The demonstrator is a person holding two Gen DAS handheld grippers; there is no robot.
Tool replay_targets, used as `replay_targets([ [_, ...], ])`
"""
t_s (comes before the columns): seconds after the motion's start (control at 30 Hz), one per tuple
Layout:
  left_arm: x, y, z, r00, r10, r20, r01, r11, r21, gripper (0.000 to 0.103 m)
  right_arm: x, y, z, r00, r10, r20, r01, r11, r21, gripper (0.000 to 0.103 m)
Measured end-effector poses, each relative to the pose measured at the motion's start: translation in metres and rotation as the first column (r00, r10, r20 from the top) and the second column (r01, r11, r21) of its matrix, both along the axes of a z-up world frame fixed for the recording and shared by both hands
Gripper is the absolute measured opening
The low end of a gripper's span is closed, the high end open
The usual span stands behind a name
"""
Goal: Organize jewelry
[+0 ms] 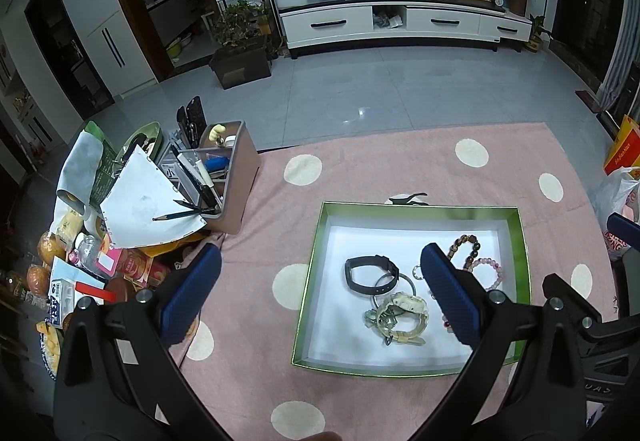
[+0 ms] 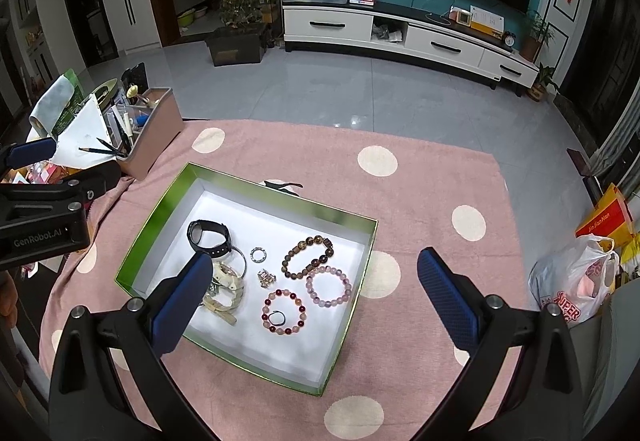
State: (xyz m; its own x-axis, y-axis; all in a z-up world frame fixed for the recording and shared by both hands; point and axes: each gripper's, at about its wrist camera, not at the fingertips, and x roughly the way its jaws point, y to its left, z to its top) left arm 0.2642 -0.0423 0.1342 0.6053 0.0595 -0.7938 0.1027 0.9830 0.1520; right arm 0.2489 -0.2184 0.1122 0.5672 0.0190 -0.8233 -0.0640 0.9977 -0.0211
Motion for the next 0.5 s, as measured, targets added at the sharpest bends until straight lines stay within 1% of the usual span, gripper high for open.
replay_targets([
  [0.5, 0.0011, -0.0004, -0.0076, 1.000, 0.003, -0.015, -0.003, 1.000, -0.002, 0.101, 0.0001, -0.0027, -0.0061, 1.000, -0.006, -0.005, 0.006, 1.000, 0.001, 0.102],
])
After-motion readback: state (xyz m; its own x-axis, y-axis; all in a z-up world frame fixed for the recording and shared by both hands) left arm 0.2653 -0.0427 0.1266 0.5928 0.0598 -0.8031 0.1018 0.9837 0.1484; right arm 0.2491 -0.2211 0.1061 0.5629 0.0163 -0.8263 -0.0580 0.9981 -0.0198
